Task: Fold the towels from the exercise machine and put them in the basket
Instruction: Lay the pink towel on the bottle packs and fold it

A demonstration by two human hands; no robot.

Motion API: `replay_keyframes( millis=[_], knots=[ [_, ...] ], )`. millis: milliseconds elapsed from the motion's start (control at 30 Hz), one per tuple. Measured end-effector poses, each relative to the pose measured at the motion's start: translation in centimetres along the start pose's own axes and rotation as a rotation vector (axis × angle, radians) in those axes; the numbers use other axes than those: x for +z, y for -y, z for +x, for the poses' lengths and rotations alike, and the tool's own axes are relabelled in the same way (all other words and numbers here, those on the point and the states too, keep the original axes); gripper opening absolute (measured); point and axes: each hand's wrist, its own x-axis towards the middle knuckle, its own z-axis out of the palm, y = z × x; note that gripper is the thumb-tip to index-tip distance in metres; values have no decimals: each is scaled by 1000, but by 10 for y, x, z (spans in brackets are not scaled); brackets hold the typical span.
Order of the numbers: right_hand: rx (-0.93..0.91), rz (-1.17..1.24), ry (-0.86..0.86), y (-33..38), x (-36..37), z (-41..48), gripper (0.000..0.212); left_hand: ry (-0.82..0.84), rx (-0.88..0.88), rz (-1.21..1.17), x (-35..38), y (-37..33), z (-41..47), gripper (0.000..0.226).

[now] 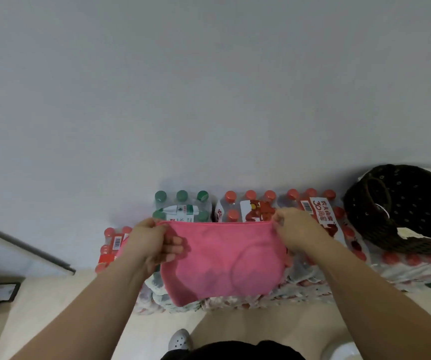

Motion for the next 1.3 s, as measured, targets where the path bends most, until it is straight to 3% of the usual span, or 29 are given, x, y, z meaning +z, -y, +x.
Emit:
replay_keyframes(
  millis=[100,233,400,467,600,733,867,1000,1100,1167,1300],
  knots=[
    [44,-4,60,6,-10,8,24,-13,1,-20,6,-10,8,15],
    [37,33,-42,9,-10,30,23,-101,114,-1,19,-19,25,10],
    [310,962,35,9,17,65,18,-141,239,58,28,-26,52,17],
    [343,1118,32,7,25,81,21,-149,282,119,27,-28,68,13],
    [96,781,-251,5,31,109,19,-162,360,145,23,-38,87,11],
    [-65,791,-374,17,7,110,10,-190,429,93,22,-59,86,19],
    [-108,942,-327,14,-7,90,10,-170,487,83,15,-66,72,17],
    [-55,935,-295,3,-6,53,17,-174,475,167,4,-40,34,13],
    [-28,838,-286,-12,8,27,19,-176,433,207,-1,-6,7,12],
    [-20,785,-260,-22,20,15,9,-196,448,317,-2,19,0,15],
    [13,695,-237,-37,42,6,12,-230,507,513,-1,52,-7,15]
  ],
)
